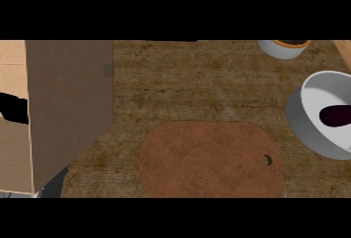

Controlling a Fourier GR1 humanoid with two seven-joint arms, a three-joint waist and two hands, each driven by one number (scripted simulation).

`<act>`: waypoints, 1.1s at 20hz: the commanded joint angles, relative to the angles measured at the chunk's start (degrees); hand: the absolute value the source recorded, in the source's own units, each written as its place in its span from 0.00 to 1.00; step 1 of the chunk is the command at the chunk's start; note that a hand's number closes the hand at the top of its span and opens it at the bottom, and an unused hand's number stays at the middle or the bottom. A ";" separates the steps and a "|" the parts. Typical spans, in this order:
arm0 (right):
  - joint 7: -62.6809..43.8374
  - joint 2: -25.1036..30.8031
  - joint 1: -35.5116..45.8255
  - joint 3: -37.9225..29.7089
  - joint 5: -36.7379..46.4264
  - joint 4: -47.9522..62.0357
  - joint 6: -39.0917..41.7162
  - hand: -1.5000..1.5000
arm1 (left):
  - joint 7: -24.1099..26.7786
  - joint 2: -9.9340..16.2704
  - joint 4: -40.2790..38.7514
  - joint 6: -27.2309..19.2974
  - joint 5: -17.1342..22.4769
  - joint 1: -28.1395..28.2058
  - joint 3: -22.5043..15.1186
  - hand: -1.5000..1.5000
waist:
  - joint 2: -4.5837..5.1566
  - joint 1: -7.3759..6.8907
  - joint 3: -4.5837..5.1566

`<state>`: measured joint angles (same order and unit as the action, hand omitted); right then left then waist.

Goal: Pick the eggplant from the cutting board and place it in the pot

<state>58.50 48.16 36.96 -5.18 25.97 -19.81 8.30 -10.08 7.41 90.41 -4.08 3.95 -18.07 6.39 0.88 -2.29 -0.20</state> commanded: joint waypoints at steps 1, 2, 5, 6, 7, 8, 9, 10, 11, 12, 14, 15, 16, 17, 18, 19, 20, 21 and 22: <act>5.84 -0.28 4.14 -2.30 -3.42 1.30 9.13 0.00 | 3.28 1.09 -0.09 1.38 1.13 0.08 1.57 0.50 | -0.25 0.28 0.05; 5.73 0.58 3.24 -3.62 -5.18 2.35 11.43 0.00 | 4.22 1.54 0.92 1.91 0.87 2.32 1.64 0.50 | -0.39 0.49 0.07; 3.33 0.45 3.06 -6.32 -9.15 4.88 15.76 0.00 | 4.87 -0.81 1.23 0.02 -1.38 3.01 -0.09 0.50 | -0.31 0.89 0.04; 0.62 2.01 4.52 -6.72 -9.81 5.61 18.34 0.00 | 3.36 0.92 2.68 1.61 1.15 2.62 2.12 0.50 | -0.40 0.43 0.07; -1.19 1.58 5.36 -6.98 -10.67 5.92 20.49 0.00 | 1.32 -0.51 1.94 -1.00 -1.63 -0.37 -0.05 0.50 | -0.40 1.18 0.05; -1.64 0.36 5.17 -8.46 -12.22 6.99 19.15 0.00 | 4.32 -0.60 1.74 1.57 0.27 3.24 0.69 0.50 | -0.24 0.58 0.06; -3.78 2.54 6.90 -9.71 -13.88 7.75 23.26 0.00 | 2.18 1.81 1.86 1.38 0.54 0.19 2.70 0.50 | -0.23 0.66 0.04; -4.56 2.77 6.46 -10.01 -14.38 8.42 24.01 0.00 | 3.38 0.40 1.58 1.09 -0.21 1.78 1.48 0.50 | -0.26 0.92 0.06; -4.63 4.27 6.24 -10.20 -14.94 8.74 27.02 0.00 | 2.74 -0.51 2.80 -0.22 -1.39 1.14 0.46 0.50 | -0.34 1.15 0.02; -3.33 4.90 5.40 -11.49 -16.00 9.49 25.77 0.00 | 1.54 0.72 2.78 0.73 -0.02 0.72 2.02 0.50 | -0.05 0.69 -0.09; -4.92 6.04 6.21 -12.60 -17.35 10.20 27.28 0.00 | 4.60 0.43 -0.24 1.69 0.09 0.81 2.37 0.50 | 0.58 0.67 -0.12; -5.14 5.14 5.82 -13.29 -18.08 10.64 26.06 0.00 | 1.14 0.04 3.67 0.97 0.11 0.38 1.31 0.50 | 0.19 0.03 -0.20; -5.71 6.98 6.12 -14.02 -18.88 10.70 27.50 0.00 | 2.12 -0.02 2.98 0.67 -0.19 -0.15 1.68 0.50 | 0.33 0.27 -0.21; -6.23 6.42 5.93 -14.38 -19.37 11.06 27.49 0.00 | 2.96 -0.53 2.59 1.40 0.03 1.26 1.35 0.50 | 0.57 -0.16 -0.26; -8.17 8.71 6.99 -15.55 -20.63 11.34 29.40 0.00 | 2.27 -1.01 3.26 0.77 -0.62 1.56 0.79 0.50 | 0.37 -0.03 -0.23; -7.05 7.59 5.09 -15.77 -20.93 11.69 28.71 0.00 | 3.10 -1.00 3.49 1.62 0.32 2.19 1.30 0.50 | 0.57 -0.17 -0.31; -5.83 8.65 4.21 -16.37 -21.65 11.24 30.00 0.00 | 0.91 -0.30 3.24 0.89 0.19 0.10 1.94 0.50 | 0.64 0.55 -0.45; -6.59 8.91 3.88 -16.17 -21.59 11.14 30.63 0.00 | 3.09 0.21 2.06 1.86 0.34 1.05 2.67 0.50 | 0.76 0.47 -0.36; -7.62 10.12 4.18 -17.15 -22.69 11.28 31.83 0.00 | 2.42 -1.35 3.07 0.56 -0.89 1.50 1.10 0.50 | 0.60 0.58 -0.41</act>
<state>45.48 55.72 42.26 -20.16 5.71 -9.84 28.22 -11.66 6.95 93.47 -3.12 3.86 -17.07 8.03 1.40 -1.94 -0.49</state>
